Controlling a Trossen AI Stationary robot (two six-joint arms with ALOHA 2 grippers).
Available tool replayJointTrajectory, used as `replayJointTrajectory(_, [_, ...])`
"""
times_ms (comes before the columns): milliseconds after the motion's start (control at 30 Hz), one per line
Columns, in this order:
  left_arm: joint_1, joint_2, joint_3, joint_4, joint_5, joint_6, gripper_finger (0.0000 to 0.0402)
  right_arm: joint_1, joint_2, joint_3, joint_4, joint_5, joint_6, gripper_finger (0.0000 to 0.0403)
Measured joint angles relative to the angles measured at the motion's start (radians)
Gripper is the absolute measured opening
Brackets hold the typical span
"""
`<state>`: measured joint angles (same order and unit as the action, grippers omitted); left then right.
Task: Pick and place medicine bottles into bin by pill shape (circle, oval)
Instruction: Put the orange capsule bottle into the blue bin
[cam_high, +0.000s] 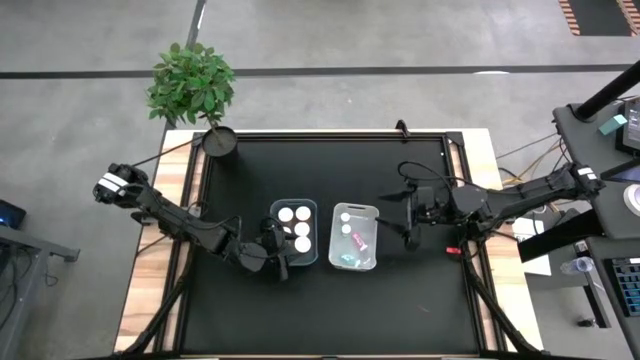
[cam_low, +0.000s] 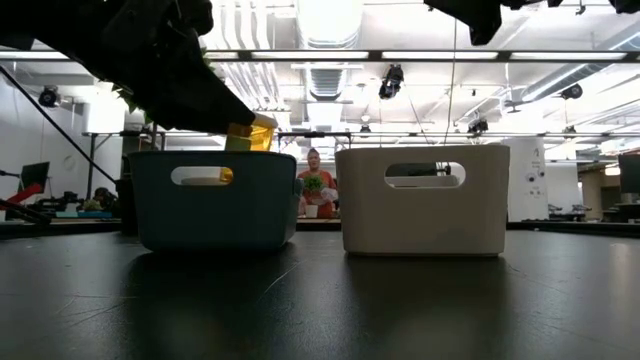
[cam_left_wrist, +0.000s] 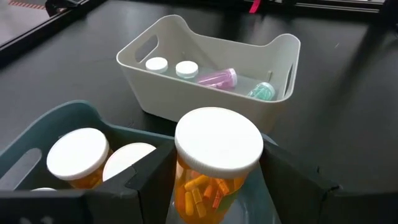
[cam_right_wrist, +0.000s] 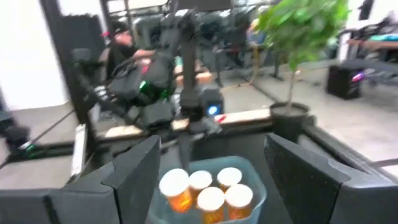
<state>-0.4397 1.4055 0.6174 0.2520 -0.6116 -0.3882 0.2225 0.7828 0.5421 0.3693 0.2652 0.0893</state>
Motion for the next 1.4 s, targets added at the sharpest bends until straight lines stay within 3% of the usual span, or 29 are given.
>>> replayJointTrajectory(267, [0.001,0.0,0.0,0.0,-0.004,0.0,0.0211,-0.055,-0.023,0.126,-0.012,0.215,-0.146,0.0276])
replayJointTrajectory(400, [0.002,0.0,0.0,0.0,-0.01,-0.001,0.0211,-0.052,-0.014,0.146,-0.024,0.176,-0.238,0.0276])
replayJointTrajectory(1400, [0.002,0.0,0.002,0.001,-0.012,0.0,0.0211,-0.057,-0.014,0.141,-0.028,0.18,-0.218,0.0232])
